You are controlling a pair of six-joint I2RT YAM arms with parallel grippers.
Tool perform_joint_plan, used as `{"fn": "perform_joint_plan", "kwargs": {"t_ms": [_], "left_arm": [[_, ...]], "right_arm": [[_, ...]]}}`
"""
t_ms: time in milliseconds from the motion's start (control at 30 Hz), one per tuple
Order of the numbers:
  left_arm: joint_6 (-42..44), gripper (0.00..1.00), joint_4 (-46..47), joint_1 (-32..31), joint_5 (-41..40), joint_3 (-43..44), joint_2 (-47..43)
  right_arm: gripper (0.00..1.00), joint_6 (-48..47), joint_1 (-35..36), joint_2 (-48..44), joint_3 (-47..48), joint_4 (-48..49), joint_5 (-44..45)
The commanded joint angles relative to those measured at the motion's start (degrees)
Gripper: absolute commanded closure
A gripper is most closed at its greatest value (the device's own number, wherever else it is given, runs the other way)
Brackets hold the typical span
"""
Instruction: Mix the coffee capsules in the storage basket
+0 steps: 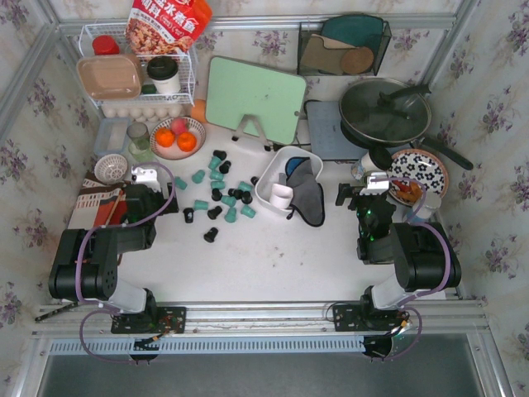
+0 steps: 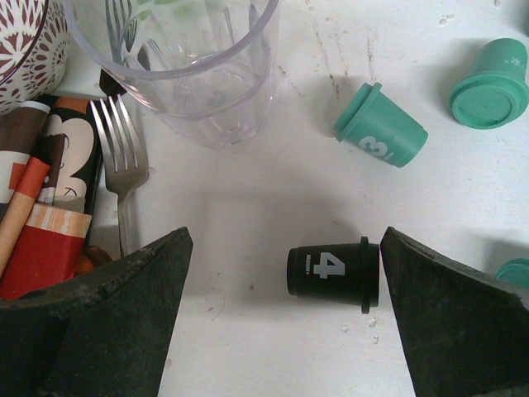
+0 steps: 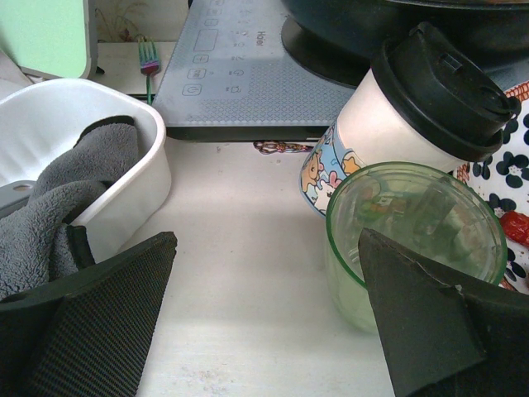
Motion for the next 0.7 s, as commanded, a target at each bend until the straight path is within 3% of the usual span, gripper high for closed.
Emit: {"fn": "perform_joint_plan", "kwargs": {"t_ms": [0,467,667], "left_arm": [[0.35,0.00,1.24,0.08,0.01,0.38,-0.05],[0.31,0.01,1.15,0.07,0.01,0.46,-0.06],[0.31,0.00,-2.01,-0.22,-0.82,2.30,-1.17]], "right_arm": [[0.00,0.69,0.02,-0.04,-0.01,-0.10,0.29],[0.00,0.71,0.32,-0.28,0.29,-0.89,1.68],[0.00,1.19,2.50,-7.51,3.34,-11.88,10.63]]}}
